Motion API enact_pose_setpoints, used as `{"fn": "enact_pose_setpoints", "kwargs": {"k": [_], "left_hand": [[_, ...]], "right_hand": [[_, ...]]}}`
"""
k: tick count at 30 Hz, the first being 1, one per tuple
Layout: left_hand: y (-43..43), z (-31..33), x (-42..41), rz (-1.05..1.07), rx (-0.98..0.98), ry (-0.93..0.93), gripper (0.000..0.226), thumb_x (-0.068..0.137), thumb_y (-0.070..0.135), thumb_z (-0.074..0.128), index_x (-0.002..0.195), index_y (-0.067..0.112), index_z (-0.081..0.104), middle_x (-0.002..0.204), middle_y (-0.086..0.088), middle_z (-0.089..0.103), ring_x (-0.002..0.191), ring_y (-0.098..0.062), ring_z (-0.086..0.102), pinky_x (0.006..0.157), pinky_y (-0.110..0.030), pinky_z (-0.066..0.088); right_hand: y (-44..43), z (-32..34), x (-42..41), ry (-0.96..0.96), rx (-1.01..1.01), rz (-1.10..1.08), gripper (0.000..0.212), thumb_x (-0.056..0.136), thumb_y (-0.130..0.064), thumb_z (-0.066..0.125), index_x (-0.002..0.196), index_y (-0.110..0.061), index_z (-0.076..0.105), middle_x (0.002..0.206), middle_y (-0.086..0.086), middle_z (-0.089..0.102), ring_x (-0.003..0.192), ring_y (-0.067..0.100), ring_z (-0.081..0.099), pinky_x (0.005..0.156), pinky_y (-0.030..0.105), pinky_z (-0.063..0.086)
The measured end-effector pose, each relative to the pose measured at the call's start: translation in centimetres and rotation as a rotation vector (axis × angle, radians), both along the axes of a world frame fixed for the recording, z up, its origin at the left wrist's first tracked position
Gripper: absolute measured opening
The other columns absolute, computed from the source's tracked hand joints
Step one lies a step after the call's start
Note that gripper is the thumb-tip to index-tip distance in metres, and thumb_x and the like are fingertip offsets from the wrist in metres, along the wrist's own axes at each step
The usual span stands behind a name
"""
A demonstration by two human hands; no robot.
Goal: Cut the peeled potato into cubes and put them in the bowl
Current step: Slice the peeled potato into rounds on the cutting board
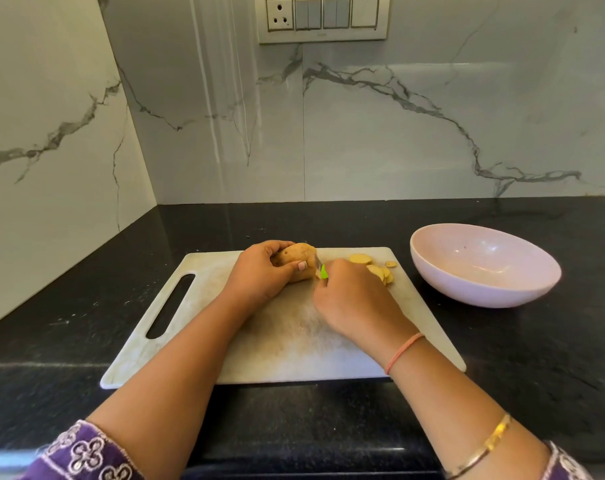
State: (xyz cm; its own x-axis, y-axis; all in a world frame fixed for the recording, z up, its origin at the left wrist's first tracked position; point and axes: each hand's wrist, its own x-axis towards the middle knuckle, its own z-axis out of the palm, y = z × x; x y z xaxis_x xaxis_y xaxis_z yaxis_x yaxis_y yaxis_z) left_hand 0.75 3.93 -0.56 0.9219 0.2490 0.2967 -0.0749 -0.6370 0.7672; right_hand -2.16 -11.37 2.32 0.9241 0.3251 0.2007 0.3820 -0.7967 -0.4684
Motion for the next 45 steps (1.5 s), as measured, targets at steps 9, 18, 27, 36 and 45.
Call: {"fn": "enact_pose_setpoints", "kwargs": {"k": [9, 18, 27, 36, 45], "left_hand": [[-0.4, -0.1, 0.2, 0.045, 0.011, 0.037, 0.044, 0.085, 0.031, 0.069, 0.127, 0.020, 0.058, 0.109, 0.006, 0.061, 0.094, -0.008, 0.053, 0.080, -0.020, 0.041], [0.0, 0.3, 0.0, 0.031, -0.019, 0.081, 0.049, 0.084, 0.031, 0.069, 0.130, 0.020, 0.055, 0.116, 0.005, 0.059, 0.100, -0.011, 0.053, 0.084, -0.023, 0.045], [-0.2, 0.3, -0.3, -0.017, -0.034, 0.079, 0.044, 0.085, 0.025, 0.070, 0.127, 0.019, 0.058, 0.111, 0.005, 0.061, 0.093, -0.008, 0.054, 0.080, -0.019, 0.044], [-0.2, 0.6, -0.3, -0.036, -0.005, 0.050, 0.041, 0.086, 0.022, 0.069, 0.125, 0.019, 0.060, 0.103, 0.009, 0.060, 0.091, -0.007, 0.054, 0.080, -0.019, 0.042], [-0.4, 0.3, -0.3, -0.024, 0.012, 0.055, 0.043, 0.086, 0.023, 0.069, 0.127, 0.019, 0.058, 0.104, 0.009, 0.058, 0.086, -0.004, 0.052, 0.077, -0.016, 0.041]], "right_hand": [[-0.9, -1.4, -1.6, 0.002, -0.099, 0.040, 0.018, 0.094, -0.025, 0.043, 0.077, -0.018, 0.042, 0.072, -0.002, 0.043, 0.073, 0.020, 0.046, 0.055, 0.027, 0.032], [-3.2, -0.3, -0.9, 0.156, -0.036, 0.048, 0.024, 0.093, -0.025, 0.041, 0.071, -0.017, 0.041, 0.063, 0.000, 0.040, 0.061, 0.016, 0.041, 0.052, 0.028, 0.027], [-1.6, 0.7, -0.3, -0.051, 0.161, 0.003, 0.017, 0.093, -0.018, 0.038, 0.078, -0.015, 0.046, 0.067, 0.000, 0.046, 0.067, 0.024, 0.045, 0.048, 0.029, 0.026], [0.2, 0.9, 0.3, -0.037, 0.084, -0.014, 0.034, 0.099, -0.022, 0.036, 0.126, -0.011, 0.053, 0.113, 0.010, 0.062, 0.088, 0.023, 0.053, 0.064, 0.024, 0.036], [0.5, -0.5, 0.1, -0.121, -0.008, -0.034, 0.024, 0.098, -0.025, 0.036, 0.105, -0.012, 0.055, 0.091, 0.006, 0.059, 0.074, 0.020, 0.046, 0.046, 0.023, 0.026]]}}
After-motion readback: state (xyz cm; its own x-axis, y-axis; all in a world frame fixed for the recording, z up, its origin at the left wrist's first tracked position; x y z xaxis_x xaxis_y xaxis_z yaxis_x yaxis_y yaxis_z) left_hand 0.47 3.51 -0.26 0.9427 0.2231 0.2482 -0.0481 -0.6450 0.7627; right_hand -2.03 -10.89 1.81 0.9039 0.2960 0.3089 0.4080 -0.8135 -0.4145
